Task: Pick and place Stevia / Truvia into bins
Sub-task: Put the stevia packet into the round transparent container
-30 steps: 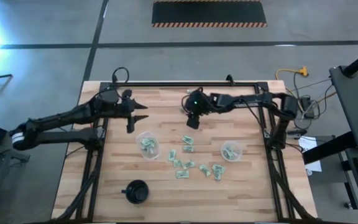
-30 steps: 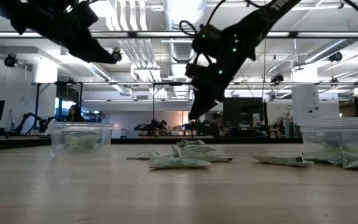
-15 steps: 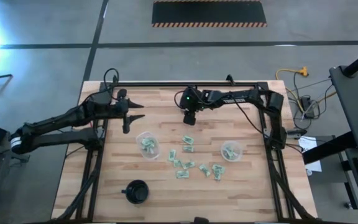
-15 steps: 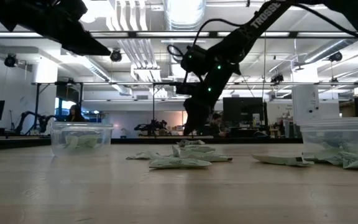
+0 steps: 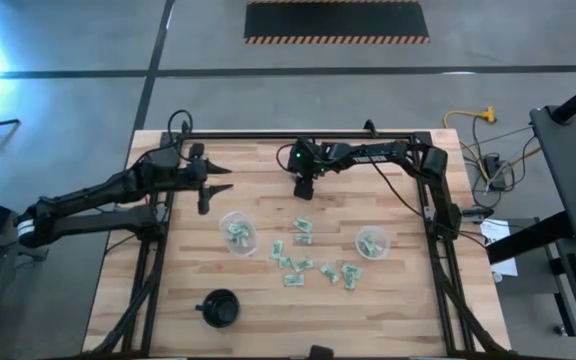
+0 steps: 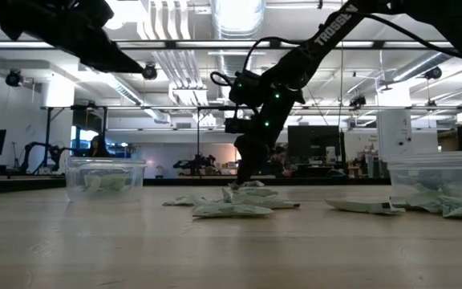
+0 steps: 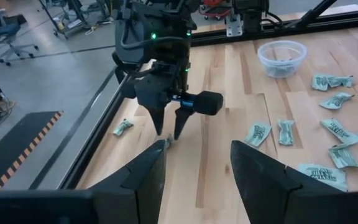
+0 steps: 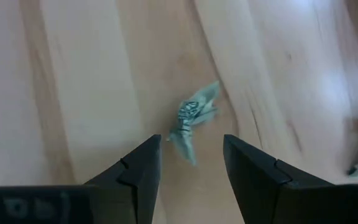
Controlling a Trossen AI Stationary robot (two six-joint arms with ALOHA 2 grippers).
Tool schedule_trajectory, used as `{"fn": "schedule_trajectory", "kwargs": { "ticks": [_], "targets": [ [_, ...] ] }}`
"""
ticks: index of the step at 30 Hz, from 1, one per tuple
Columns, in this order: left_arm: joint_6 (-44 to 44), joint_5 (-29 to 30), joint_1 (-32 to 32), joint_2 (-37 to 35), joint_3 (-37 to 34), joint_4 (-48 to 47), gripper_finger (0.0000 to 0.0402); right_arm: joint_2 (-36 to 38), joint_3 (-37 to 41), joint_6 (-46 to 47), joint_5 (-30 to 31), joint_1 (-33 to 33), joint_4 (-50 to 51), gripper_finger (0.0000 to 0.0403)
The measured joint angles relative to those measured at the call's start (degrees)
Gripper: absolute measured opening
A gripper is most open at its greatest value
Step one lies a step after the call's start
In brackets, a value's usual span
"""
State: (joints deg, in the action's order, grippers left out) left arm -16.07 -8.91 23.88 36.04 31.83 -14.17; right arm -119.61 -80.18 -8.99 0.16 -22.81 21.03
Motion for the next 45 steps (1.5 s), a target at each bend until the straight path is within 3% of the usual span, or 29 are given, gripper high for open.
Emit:
{"fn": "schedule_trajectory", "kwargs": {
  "ticks": [10, 24, 29, 37, 45],
  "targets": [
    [-0.82, 0.28, 0.00, 0.67, 0.00, 0.19, 0.0164, -0.50, 0.46, 0.58, 0.11, -0.18, 0.01, 0.0151],
    [-0.84, 0.26, -0.01, 0.70, 0.00, 0.17, 0.0164, -0.48, 0.02, 0.44, 0.28, -0.09, 0.22, 0.0018],
    [-0.84, 0.26, -0.01, 0.70, 0.00, 0.17, 0.0164, 0.30, 0.02, 0.44, 0.33, 0.11, 1.96, 0.0009],
    [-0.88, 0.26, -0.01, 0.70, 0.00, 0.13, 0.0164, 9.12, 0.66, 2.70, 0.44, 2.07, 13.10, 0.0008],
    [-0.86, 0.26, -0.02, 0.74, 0.00, 0.09, 0.0164, 22.12, 5.09, 9.91, 0.45, 9.74, 26.46, 0.0008]
  ]
}}
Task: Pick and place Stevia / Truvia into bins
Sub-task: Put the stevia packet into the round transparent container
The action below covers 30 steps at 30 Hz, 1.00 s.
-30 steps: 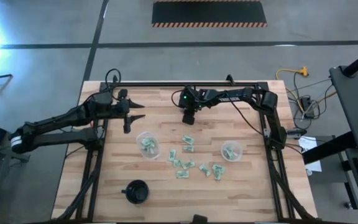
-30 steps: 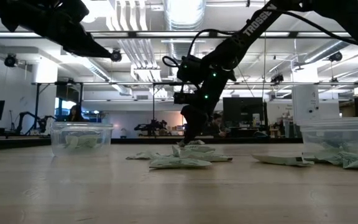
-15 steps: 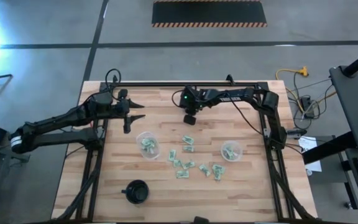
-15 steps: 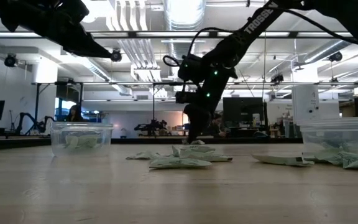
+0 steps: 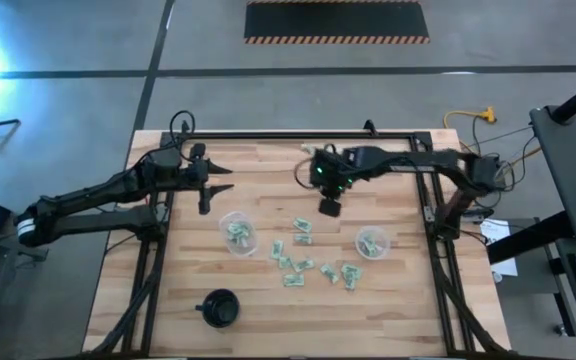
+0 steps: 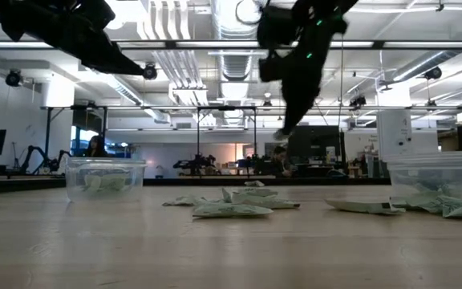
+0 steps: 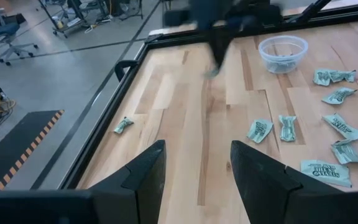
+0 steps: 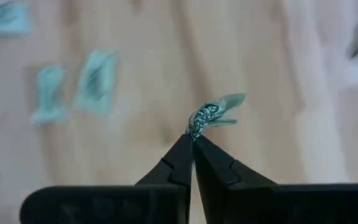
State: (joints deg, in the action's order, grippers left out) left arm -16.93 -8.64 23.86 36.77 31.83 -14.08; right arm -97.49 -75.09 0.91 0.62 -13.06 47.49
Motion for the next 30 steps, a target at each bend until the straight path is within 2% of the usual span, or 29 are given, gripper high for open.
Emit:
{"fn": "schedule_trajectory", "kwargs": {
  "ticks": [9, 16, 23, 30],
  "targets": [
    [0.00, -0.02, 0.02, 0.71, 0.00, 0.31, 0.0164, 15.62, 12.37, 19.72, 2.61, 14.24, 3.32, 0.0008],
    [0.18, -0.03, 0.01, 2.60, 0.00, 2.65, 0.0164, 23.81, 22.48, 36.88, 5.36, 26.08, 3.46, 0.0008],
    [1.27, -0.04, 0.02, 5.82, 0.00, 5.07, 0.0164, 26.21, 28.22, 47.01, 7.08, 32.78, 2.68, 0.0008],
    [1.51, -0.04, 0.00, 8.69, 0.15, 6.19, 0.0164, 24.71, 30.66, 49.74, 7.09, 33.83, 1.57, 0.0008]
  ]
}}
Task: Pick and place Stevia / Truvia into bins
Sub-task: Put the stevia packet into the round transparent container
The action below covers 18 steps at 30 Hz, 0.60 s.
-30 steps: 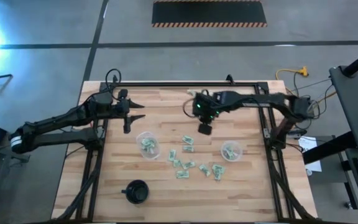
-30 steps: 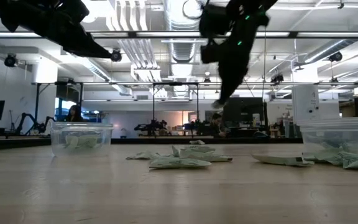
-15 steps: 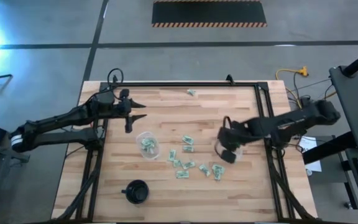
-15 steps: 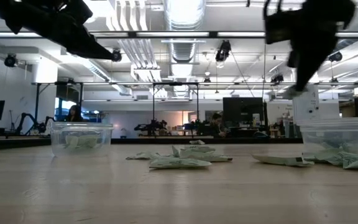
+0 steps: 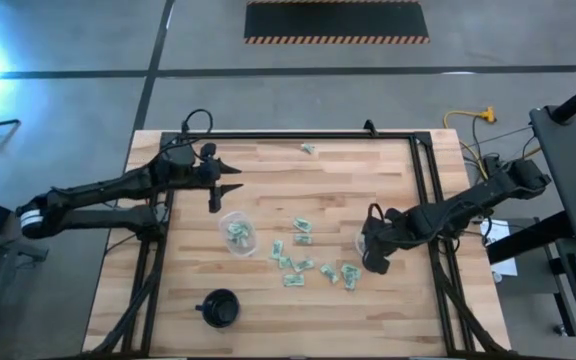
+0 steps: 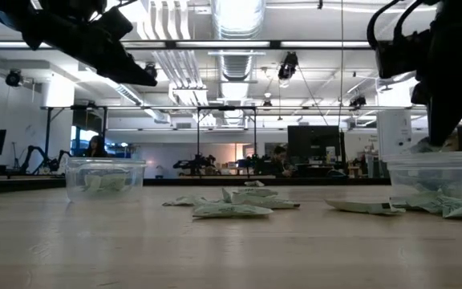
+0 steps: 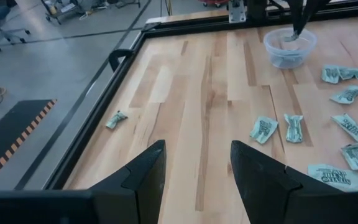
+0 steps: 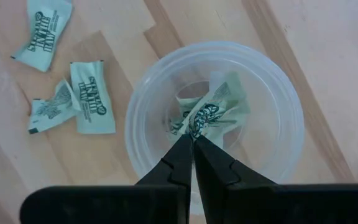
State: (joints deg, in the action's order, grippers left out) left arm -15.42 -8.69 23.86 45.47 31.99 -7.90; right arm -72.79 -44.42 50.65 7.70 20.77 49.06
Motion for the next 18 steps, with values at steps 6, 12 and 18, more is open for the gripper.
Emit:
{"fn": "schedule_trajectory", "kwargs": {
  "ticks": [6, 12, 18],
  "targets": [
    [0.00, 0.00, 0.01, 0.90, 0.02, 0.28, 0.0164, 0.19, 0.00, 0.39, -0.24, 0.01, -0.09, 0.0033],
    [-0.14, 0.00, 0.02, 0.85, 0.02, 0.26, 0.0164, 0.41, -0.02, 0.39, -0.22, -0.02, -0.09, 0.0097],
    [-0.17, 0.00, 0.02, 0.99, 0.02, 0.64, 0.0164, 1.48, -0.02, -4.23, 2.82, -0.29, -2.15, 0.0137]
  ]
}}
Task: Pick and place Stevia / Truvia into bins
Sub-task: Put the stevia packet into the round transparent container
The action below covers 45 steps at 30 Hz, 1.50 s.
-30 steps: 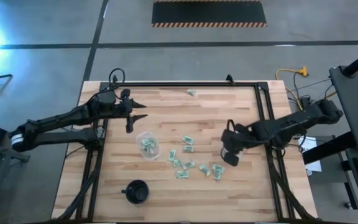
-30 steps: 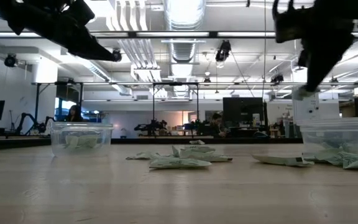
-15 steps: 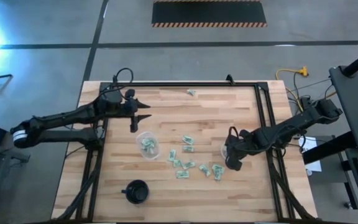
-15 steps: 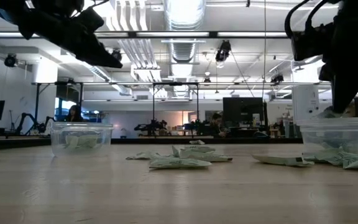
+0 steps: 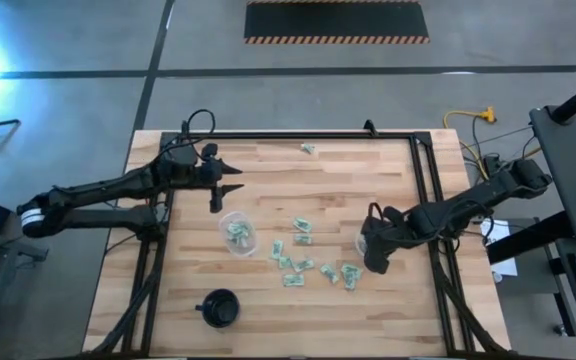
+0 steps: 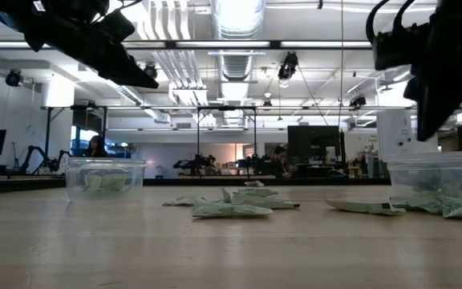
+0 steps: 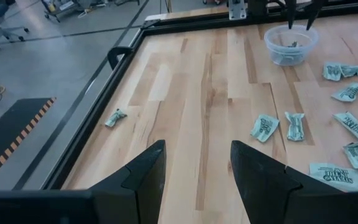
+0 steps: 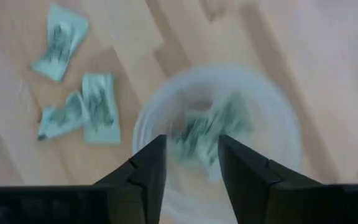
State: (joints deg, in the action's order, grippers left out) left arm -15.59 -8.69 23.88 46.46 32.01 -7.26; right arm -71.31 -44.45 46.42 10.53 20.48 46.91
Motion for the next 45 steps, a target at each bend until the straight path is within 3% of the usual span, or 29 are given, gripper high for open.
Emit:
{"fn": "schedule_trajectory", "kwargs": {
  "ticks": [5, 16, 26, 31, 39, 45],
  "targets": [
    [-0.12, 0.00, -0.01, 0.03, 0.00, 1.28, 0.0164, 1.73, 0.00, -7.94, 5.00, -3.81, -5.13, 0.0145],
    [-0.27, 0.00, -0.01, 0.99, 0.00, 2.45, 0.0164, 1.81, -0.02, -26.38, 2.70, -18.44, -17.54, 0.0137],
    [-1.29, 0.00, -0.01, 1.40, 0.00, 2.55, 0.0164, 1.66, 0.83, -26.64, 6.05, -33.16, -19.44, 0.0119],
    [-1.35, 0.00, -0.02, 1.29, 0.00, 2.53, 0.0164, 0.28, 0.95, -38.96, -6.91, -42.37, -33.40, 0.0120],
    [-2.17, 0.11, 0.00, 1.20, 0.22, 3.15, 0.0164, -16.09, -9.45, -44.84, -17.21, -53.15, -35.24, 0.0148],
    [-3.17, 0.29, 0.00, 1.20, 0.22, 3.31, 0.0164, -31.29, -23.17, -48.39, -17.69, -54.27, -31.00, 0.0182]
  ]
}}
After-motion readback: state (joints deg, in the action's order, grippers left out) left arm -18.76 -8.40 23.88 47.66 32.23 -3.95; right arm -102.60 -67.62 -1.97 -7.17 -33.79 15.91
